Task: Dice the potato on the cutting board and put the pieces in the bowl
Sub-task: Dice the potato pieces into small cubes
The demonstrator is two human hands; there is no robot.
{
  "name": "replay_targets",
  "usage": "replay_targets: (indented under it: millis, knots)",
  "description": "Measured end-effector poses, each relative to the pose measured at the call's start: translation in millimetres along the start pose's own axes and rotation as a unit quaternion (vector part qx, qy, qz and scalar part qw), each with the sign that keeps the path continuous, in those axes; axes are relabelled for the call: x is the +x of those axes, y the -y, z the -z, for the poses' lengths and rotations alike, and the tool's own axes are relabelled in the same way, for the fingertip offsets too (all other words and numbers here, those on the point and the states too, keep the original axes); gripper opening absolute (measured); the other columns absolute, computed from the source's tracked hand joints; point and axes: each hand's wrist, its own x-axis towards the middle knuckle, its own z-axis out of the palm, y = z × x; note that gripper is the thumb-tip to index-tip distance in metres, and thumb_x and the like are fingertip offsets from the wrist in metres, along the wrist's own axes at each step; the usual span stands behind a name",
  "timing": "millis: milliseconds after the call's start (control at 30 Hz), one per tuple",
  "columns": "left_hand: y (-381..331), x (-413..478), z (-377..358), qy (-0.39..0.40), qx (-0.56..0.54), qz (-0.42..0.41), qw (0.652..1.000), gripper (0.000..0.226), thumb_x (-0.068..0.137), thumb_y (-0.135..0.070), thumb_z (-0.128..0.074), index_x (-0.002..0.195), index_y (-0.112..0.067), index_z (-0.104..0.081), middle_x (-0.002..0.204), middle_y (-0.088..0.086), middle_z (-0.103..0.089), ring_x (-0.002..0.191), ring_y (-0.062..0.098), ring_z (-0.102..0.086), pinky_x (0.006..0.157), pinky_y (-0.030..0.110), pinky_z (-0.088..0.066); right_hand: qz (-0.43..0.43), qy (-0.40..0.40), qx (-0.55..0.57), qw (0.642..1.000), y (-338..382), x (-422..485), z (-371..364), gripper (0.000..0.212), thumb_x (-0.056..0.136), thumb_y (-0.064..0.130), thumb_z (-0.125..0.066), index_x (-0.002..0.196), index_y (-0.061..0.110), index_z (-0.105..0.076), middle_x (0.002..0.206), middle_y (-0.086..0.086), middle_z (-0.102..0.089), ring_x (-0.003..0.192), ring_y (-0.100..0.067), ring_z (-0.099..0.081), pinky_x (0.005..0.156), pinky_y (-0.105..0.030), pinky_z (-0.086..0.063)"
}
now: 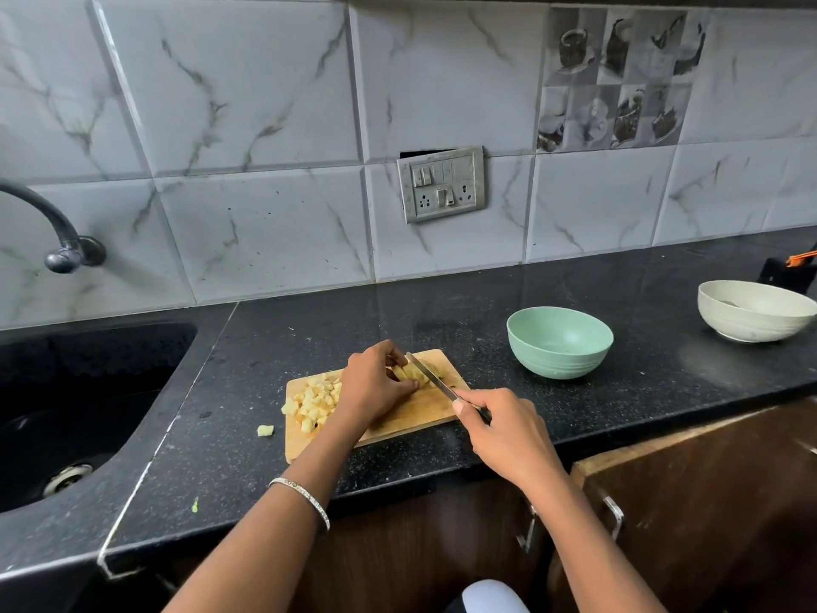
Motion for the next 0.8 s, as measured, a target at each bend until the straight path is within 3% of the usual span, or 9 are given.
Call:
replay_targets:
  millis: [167, 467, 600, 800]
  knots:
    - [-2, 1, 2, 0.012, 0.003, 0.003, 1.0, 0.035, 0.068, -0.037, -0.087, 0.089, -0.027, -0.061, 0.096, -0.007, -0.07, 0.092, 0.014, -0.065, 0.082, 0.038, -0.056, 0.004, -0.002, -0.002, 1.0, -2, -3, -1, 0.039, 0.101, 0.047, -0.05, 0.137, 0.036, -0.061, 0.128, 0.006, -0.067, 0.1, -0.019, -0.067, 0.09, -0.037, -0.054]
    - [-7, 4, 3, 0.022, -0.003, 0.039, 0.999, 0.056, 0.067, -0.032, -0.089, 0.114, -0.022, -0.06, 0.119, 0.002, -0.068, 0.11, 0.021, -0.063, 0.092, 0.038, -0.054, 0.003, 0.0, 0.03, 1.0, -5, -6, -6, 0.039, 0.101, 0.048, -0.049, 0.137, 0.036, -0.061, 0.132, 0.008, -0.066, 0.099, -0.018, -0.069, 0.095, -0.039, -0.052]
    - [-8, 5, -2, 0.04, 0.018, 0.048, 0.998, 0.058, 0.076, -0.024, -0.083, 0.128, -0.019, -0.057, 0.126, 0.007, -0.065, 0.118, 0.024, -0.06, 0.099, 0.038, -0.051, 0.004, -0.009, 0.009, 1.0, -7, -9, -5, 0.039, 0.102, 0.047, -0.049, 0.138, 0.036, -0.059, 0.135, 0.009, -0.064, 0.119, -0.02, -0.061, 0.097, -0.037, -0.05]
    - [-13, 8, -4, 0.063, 0.08, 0.033, 0.994, 0.059, 0.085, -0.02, -0.075, 0.139, -0.015, -0.051, 0.13, 0.013, -0.062, 0.118, 0.031, -0.058, 0.098, 0.04, -0.048, 0.008, 0.01, -0.01, 1.0, -4, -9, -6, 0.039, 0.103, 0.046, -0.048, 0.14, 0.036, -0.057, 0.134, 0.002, -0.065, 0.123, -0.026, -0.057, 0.1, -0.04, -0.048]
